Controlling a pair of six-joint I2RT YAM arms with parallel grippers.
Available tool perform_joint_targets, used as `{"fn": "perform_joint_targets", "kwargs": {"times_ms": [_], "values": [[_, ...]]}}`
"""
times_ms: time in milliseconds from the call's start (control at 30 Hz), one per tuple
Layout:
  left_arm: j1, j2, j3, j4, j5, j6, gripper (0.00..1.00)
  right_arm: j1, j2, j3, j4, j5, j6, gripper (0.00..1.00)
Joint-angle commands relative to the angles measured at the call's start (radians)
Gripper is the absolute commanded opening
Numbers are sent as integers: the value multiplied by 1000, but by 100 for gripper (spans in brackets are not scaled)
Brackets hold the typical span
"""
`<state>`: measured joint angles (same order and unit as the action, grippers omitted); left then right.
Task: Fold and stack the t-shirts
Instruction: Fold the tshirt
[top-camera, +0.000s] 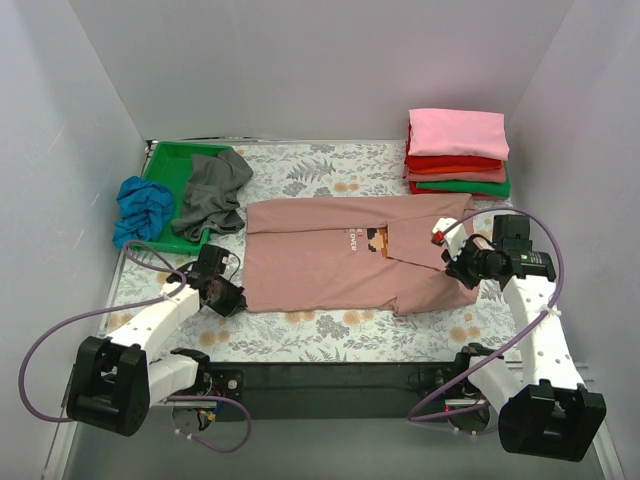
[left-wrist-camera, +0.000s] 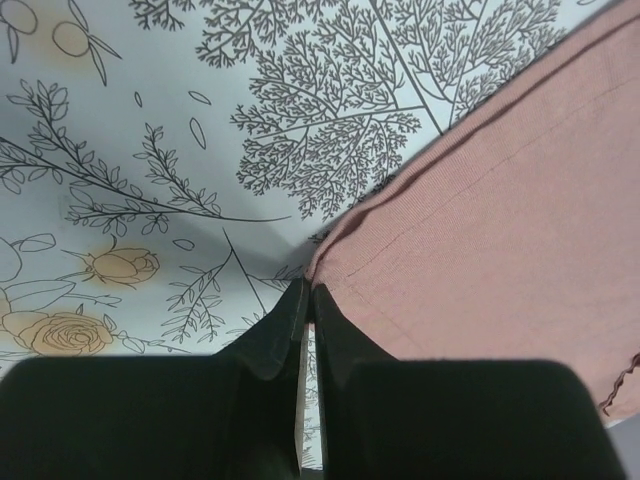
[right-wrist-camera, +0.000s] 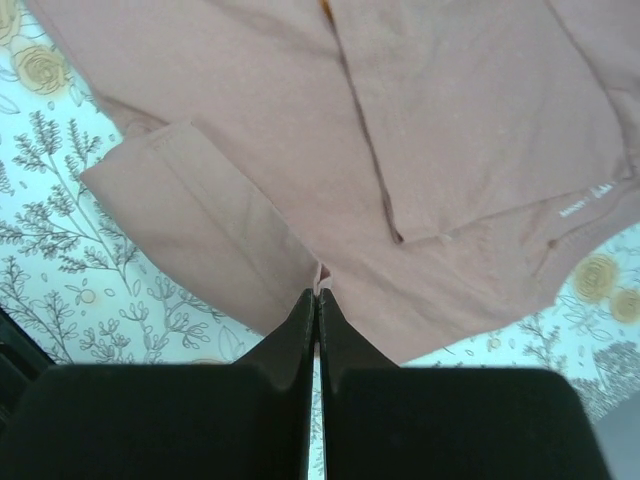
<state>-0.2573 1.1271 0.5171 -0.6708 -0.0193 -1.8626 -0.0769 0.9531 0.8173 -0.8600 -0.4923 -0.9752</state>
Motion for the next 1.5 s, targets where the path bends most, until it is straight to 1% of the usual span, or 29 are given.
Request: {"fn": "perform_joint_targets", "kwargs": {"times_ms": [0, 233, 267, 333, 367, 400, 433, 467, 533, 567, 600, 667, 700, 800, 1000, 1033, 1067, 1100, 1133, 1167, 1200, 1233, 1267, 1300, 1400, 1433, 1467], "values": [[13, -62, -12, 0, -47, 16, 0, -41, 1, 86, 3, -11, -42, 1], [36, -43, 4, 19, -18, 42, 0, -52, 78, 173, 6, -68, -51, 1], [36, -36, 6, 23, -11, 43, 0, -50, 84, 178, 4, -84, -60, 1], [38, -24, 9, 27, 1, 51, 0, -49, 91, 203, -20, -167, -88, 1], [38, -21, 8, 31, 2, 54, 0, -47, 92, 219, -116, -210, -183, 1], [38, -18, 4, 33, 5, 57, 0, -41, 95, 244, -211, -310, -259, 1], [38, -20, 3, 34, 8, 60, 0, -18, 95, 272, -299, -346, -336, 1], [38, -20, 0, 39, 12, 66, 0, -5, 90, 276, -456, -362, -427, 1], [38, -21, -5, 40, 18, 74, 0, 28, 34, 237, -459, -297, -491, 1], [38, -24, -8, 42, 18, 75, 0, 66, -38, 153, -458, -251, -519, 1], [38, -24, -11, 43, 18, 83, 0, 75, -72, 113, -456, -167, -583, 1], [38, -26, -12, 43, 18, 91, 0, 75, -120, 13, -445, -93, -608, 1], [38, -24, -6, 40, 47, 100, 0, 75, -120, -7, -438, -30, -609, 1], [38, -24, 3, 34, 50, 112, 0, 75, -93, -36, -433, 59, -583, 1], [38, -33, 8, 36, 65, 121, 0, 75, -155, -78, -425, 95, -620, 1], [38, -32, 8, 39, 65, 123, 0, 75, -154, -86, -418, 95, -617, 4], [38, -30, 8, 40, 67, 128, 0, 75, -137, -83, -409, 100, -579, 16], [38, -27, 9, 39, 68, 129, 0, 75, -123, -73, -398, 94, -551, 35], [38, -23, 12, 33, 68, 135, 0, 75, -105, -51, -390, 81, -524, 38], [38, -21, 15, 33, 70, 137, 0, 75, -64, -34, -345, 48, -428, 41], [38, -23, 14, 31, 70, 138, 0, 75, -41, -21, -306, 32, -371, 48], [38, -27, 12, 30, 68, 138, 0, 75, -13, 8, -274, 15, -309, 51], [38, -30, 12, 27, 68, 141, 0, 75, 45, 23, -202, -6, -256, 52], [38, -32, 11, 27, 67, 141, 0, 75, 79, 38, -173, -14, -135, 53], [38, -44, 6, 23, 67, 141, 0, 75, 226, 88, -117, -74, -10, 54], [38, -47, 4, 23, 68, 141, 0, 75, 287, 92, -111, -84, 1, 55], [38, -52, 1, 23, 71, 141, 0, 75, 314, 92, -103, -89, 7, 55]]}}
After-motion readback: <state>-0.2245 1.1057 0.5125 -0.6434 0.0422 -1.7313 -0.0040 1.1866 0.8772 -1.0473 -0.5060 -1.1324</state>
